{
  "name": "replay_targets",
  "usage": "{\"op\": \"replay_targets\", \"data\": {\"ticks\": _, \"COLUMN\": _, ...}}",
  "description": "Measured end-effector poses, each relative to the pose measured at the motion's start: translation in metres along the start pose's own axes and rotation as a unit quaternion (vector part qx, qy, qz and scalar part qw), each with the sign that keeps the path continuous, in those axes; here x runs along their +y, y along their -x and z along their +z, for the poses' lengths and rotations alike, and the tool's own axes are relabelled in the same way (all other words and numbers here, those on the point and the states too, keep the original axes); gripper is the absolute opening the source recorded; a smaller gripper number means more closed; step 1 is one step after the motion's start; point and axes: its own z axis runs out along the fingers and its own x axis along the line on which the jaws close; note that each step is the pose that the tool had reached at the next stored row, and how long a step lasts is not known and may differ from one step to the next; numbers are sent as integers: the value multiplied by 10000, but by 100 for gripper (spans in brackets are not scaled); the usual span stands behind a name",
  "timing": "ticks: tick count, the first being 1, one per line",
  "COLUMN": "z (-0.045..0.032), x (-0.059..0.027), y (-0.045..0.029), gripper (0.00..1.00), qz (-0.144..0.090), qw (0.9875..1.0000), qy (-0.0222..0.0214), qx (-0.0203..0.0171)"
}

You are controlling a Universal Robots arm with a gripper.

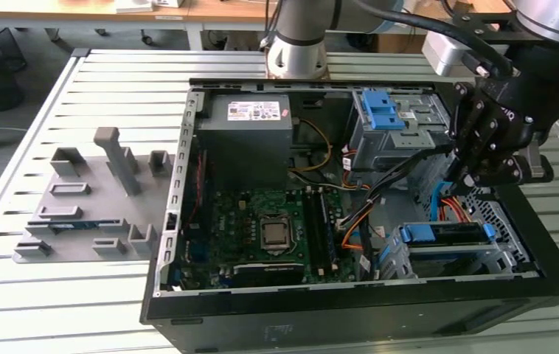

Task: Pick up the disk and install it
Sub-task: 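Insert the second disk wire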

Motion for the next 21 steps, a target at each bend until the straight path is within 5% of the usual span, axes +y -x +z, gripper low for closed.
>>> {"op": "replay_targets", "data": {"ticks": 8, "z": 36, "x": 1, "y": 3, "gripper": 16, "qz": 0, "qw": 10000, "qy": 0, "qx": -2}}
{"op": "replay_targets", "data": {"ticks": 10, "z": 38, "x": 2, "y": 2, "gripper": 16, "qz": 1, "qw": 10000, "qy": 2, "qx": -37}}
{"op": "replay_targets", "data": {"ticks": 13, "z": 45, "x": 2, "y": 2, "gripper": 16, "qz": 5, "qw": 9999, "qy": 6, "qx": -145}}
{"op": "replay_targets", "data": {"ticks": 21, "z": 158, "x": 4, "y": -34, "gripper": 16, "qz": 5, "qw": 9999, "qy": 6, "qx": -151}}
